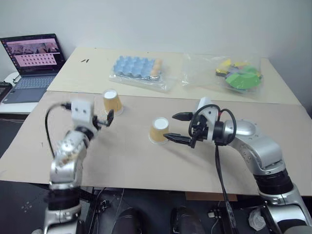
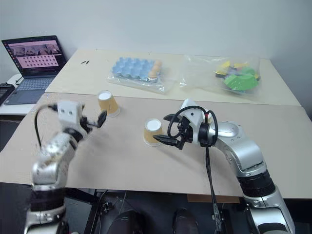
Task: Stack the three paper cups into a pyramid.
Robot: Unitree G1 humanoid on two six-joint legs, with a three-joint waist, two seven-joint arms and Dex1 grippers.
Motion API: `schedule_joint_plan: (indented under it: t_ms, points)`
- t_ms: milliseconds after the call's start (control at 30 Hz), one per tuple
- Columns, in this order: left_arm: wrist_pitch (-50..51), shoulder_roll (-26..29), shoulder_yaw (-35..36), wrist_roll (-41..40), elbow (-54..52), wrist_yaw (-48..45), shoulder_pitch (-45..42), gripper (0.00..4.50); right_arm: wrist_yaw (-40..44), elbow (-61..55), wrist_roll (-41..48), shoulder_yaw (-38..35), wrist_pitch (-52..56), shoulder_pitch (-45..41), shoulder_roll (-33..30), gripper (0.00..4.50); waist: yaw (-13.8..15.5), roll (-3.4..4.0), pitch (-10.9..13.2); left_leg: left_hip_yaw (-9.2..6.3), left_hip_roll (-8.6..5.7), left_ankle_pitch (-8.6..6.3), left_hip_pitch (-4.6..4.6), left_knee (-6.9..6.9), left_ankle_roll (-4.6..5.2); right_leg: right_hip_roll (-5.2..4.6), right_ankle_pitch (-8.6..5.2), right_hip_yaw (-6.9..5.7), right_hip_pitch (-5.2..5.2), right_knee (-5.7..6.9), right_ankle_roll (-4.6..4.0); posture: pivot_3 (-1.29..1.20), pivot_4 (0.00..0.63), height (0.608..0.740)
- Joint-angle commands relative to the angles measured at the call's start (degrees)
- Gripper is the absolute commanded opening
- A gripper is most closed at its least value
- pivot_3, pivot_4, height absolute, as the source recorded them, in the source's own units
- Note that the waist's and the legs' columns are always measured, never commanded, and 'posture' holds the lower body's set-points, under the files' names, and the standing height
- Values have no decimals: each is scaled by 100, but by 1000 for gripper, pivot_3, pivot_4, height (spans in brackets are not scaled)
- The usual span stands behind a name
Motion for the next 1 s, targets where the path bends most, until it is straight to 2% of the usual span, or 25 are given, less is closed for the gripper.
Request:
schedule_joint_plan:
  t_ms: [33,633,967,1000]
  points:
    - [-632,28,-46,85,388,65,-409,4488,24,-200,94,-233,-60,-89,-21,4500,64,-1,0,-2,2,0,-4,5,-1,-1,1,-7,-2,0,-1,0,150,706]
    - [-2729,547,-192,70,5254,-1030,-3738,4488,-116,-483,121,-411,108,217,-111,4500,24,-3,-1,5,-6,2,-8,4,2,-1,5,-18,1,-8,-3,0,150,706]
    - [-3082,438,-167,-6,6316,-1232,-4376,4488,-136,-503,122,-407,99,233,-77,4500,-11,-5,0,5,-15,2,-11,3,2,0,3,-18,0,-5,0,0,150,706]
    - [-3115,441,-150,-13,6376,-1228,-4405,4238,-141,-501,123,-409,98,234,-71,4500,-14,-5,0,5,-15,2,-11,4,2,0,3,-18,0,-5,0,0,150,706]
